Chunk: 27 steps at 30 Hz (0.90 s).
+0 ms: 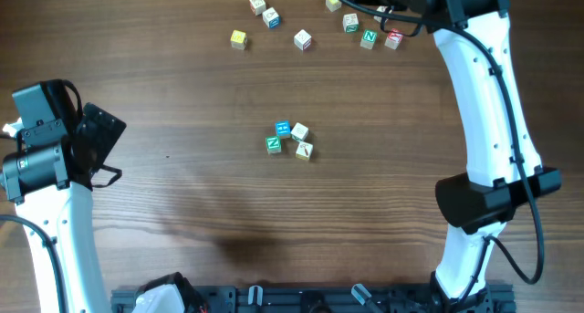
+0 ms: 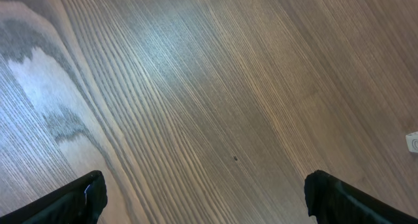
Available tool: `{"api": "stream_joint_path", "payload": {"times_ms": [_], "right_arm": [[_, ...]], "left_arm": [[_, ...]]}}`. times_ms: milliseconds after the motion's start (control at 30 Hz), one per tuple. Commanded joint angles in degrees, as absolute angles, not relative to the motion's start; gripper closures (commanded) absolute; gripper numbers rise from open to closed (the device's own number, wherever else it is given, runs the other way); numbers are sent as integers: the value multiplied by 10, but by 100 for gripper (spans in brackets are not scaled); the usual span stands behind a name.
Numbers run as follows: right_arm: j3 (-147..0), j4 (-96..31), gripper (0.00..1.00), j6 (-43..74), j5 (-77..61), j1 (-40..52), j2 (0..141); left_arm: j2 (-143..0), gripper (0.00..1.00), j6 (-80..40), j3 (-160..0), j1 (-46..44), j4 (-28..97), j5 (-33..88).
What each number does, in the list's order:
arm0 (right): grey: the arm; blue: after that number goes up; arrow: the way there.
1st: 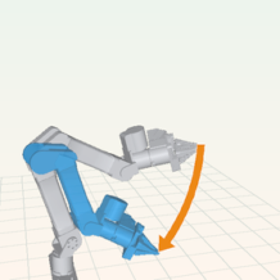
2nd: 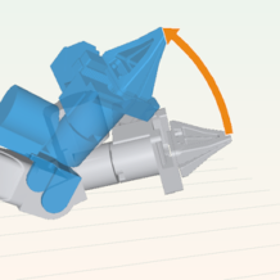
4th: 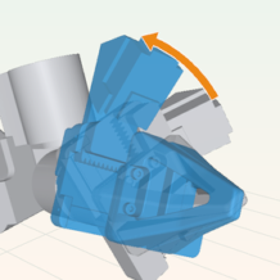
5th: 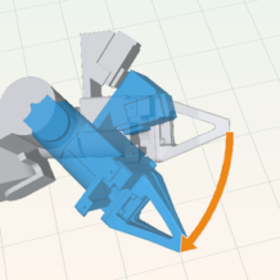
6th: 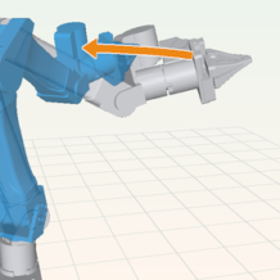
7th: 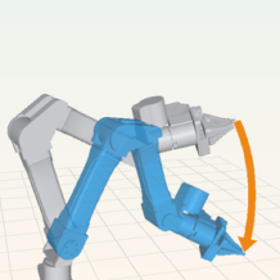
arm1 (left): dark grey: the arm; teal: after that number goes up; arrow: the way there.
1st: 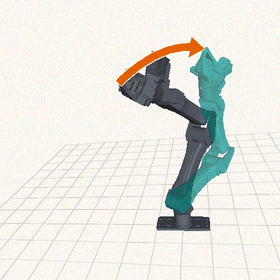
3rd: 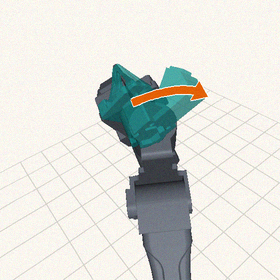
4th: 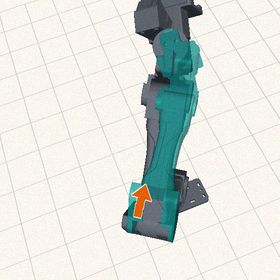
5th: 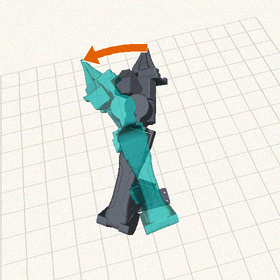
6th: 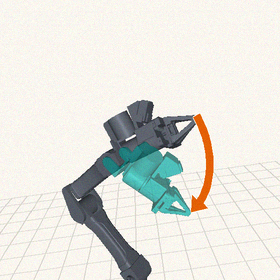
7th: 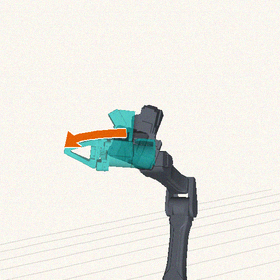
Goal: Form a circle
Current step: 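Carry the held white block down to the ring mid-table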
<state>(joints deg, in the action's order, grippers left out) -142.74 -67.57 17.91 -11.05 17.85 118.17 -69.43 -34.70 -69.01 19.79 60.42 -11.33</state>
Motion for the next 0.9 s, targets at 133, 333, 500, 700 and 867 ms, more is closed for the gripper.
{"api": "stream_joint_path", "payload": {"times_ms": [133,333,500,700,867], "right_arm": [[-1429,-772,78,180,-234,182,1174],[-1428,-824,78,164,-229,217,1187],[-1427,-869,78,149,-221,265,1187],[-1428,-922,87,137,-244,275,1187],[-1427,-922,86,134,-271,291,1187]], "left_arm": [[-696,0,-354,-694,202,603,-121],[-696,0,-354,-694,202,603,-121],[-696,0,-354,-694,202,603,-121],[-696,0,-354,-694,202,603,-121],[-696,0,-354,-694,202,603,-121]]}}
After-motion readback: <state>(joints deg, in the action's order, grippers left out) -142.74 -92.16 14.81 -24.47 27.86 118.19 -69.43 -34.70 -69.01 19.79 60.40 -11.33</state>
